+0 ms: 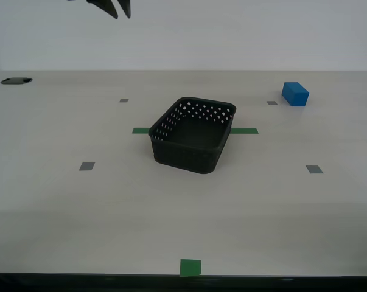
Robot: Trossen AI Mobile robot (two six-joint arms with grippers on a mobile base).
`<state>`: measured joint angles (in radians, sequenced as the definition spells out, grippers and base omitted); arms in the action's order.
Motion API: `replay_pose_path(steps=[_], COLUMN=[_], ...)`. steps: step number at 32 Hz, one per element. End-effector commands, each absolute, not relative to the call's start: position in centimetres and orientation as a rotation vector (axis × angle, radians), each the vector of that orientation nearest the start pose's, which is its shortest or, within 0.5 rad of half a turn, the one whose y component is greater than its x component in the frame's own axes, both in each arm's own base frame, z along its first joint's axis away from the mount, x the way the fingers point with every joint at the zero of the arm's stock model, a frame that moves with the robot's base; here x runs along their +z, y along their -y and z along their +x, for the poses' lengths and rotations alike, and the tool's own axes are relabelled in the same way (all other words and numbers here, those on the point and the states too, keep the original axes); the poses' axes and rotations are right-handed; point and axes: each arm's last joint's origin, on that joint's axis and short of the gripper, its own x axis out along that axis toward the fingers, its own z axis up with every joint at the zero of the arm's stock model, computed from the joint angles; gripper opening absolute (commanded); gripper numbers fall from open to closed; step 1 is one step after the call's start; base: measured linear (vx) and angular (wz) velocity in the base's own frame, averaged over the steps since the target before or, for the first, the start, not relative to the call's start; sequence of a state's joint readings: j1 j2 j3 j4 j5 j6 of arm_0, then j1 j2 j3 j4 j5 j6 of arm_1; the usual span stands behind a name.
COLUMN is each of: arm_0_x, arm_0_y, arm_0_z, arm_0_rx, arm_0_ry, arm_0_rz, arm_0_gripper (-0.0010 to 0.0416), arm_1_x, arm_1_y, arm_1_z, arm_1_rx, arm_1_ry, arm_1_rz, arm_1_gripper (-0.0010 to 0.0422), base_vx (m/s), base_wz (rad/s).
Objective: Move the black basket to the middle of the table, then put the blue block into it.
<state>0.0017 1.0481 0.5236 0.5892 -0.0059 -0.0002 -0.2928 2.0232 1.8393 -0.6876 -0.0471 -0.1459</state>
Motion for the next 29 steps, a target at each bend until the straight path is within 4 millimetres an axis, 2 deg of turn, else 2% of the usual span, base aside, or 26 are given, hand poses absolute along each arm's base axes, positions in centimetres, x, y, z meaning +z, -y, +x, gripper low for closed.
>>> replay_pose_path(steps=[1, 3, 5, 6, 10, 12, 15, 18, 20, 21, 22, 23, 26, 28, 29], arm_0_x=[27.0, 28.7, 29.6, 31.1, 34.9, 35.2, 35.1, 34.1, 33.7, 32.6, 31.7, 31.5, 30.4, 30.0, 29.0], arm_0_y=[-0.1, -0.1, -0.1, -0.1, -0.1, -0.1, -0.1, -0.1, -0.1, -0.1, -0.1, -0.1, -0.1, -0.1, -0.1], arm_0_z=[22.8, 23.5, 23.8, 24.1, 26.3, 27.2, 28.8, 30.4, 30.9, 32.5, 33.7, 34.1, 35.9, 36.5, 37.8], arm_0_rx=[0.008, 0.011, 0.016, 0.023, 0.035, 0.036, 0.04, 0.044, 0.045, 0.051, 0.054, 0.055, 0.058, 0.059, 0.062], arm_0_ry=[0.035, -0.122, -0.168, -0.225, -0.343, -0.354, -0.407, -0.449, -0.465, -0.511, -0.549, -0.558, -0.602, -0.615, -0.64], arm_0_rz=[-0.005, -0.057, -0.089, -0.128, -0.154, -0.154, -0.153, -0.154, -0.154, -0.152, -0.152, -0.152, -0.149, -0.149, -0.151], arm_0_gripper=[0.0001, 0.0003, 0.0003, 0.0003, 0.0003, 0.0003, 0.0003, 0.0003, 0.0003, 0.0011, 0.0043, 0.0056, 0.014, 0.017, 0.0232], arm_1_x=[27.9, 27.6, 27.6, 27.5, 27.5, 27.4, 27.4, 27.4, 27.4, 27.4, 27.4, 27.4, 27.5, 27.5, 27.5], arm_1_y=[10.9, 8.7, 8.1, 7.5, 6.9, 6.9, 6.8, 6.8, 6.8, 6.8, 6.8, 6.8, 6.8, 6.8, 6.8], arm_1_z=[43.3, 43.5, 43.6, 43.6, 43.7, 43.7, 43.7, 43.7, 43.7, 43.7, 43.7, 43.7, 43.8, 43.8, 43.8], arm_1_rx=[-0.137, -0.09, -0.079, -0.073, -0.073, -0.076, -0.078, -0.078, -0.078, -0.078, -0.079, -0.078, -0.078, -0.079, -0.078], arm_1_ry=[-0.905, -0.944, -0.952, -0.958, -0.96, -0.961, -0.966, -0.966, -0.964, -0.964, -0.961, -0.962, -0.956, -0.956, -0.955], arm_1_rz=[0.023, 0.012, 0.011, 0.018, 0.038, 0.045, 0.051, 0.051, 0.051, 0.05, 0.05, 0.05, 0.049, 0.05, 0.049], arm_1_gripper=[0.0127, 0.0128, 0.0128, 0.0128, 0.0128, 0.0128, 0.0128, 0.0128, 0.0128, 0.0128, 0.0128, 0.0128, 0.0128, 0.0128, 0.0128], base_vx=[0.0, 0.0, 0.0, 0.0, 0.0, 0.0, 0.0, 0.0, 0.0, 0.0, 0.0, 0.0, 0.0, 0.0, 0.0], base_wz=[0.0, 0.0, 0.0, 0.0, 0.0, 0.0, 0.0, 0.0, 0.0, 0.0, 0.0, 0.0, 0.0, 0.0, 0.0])
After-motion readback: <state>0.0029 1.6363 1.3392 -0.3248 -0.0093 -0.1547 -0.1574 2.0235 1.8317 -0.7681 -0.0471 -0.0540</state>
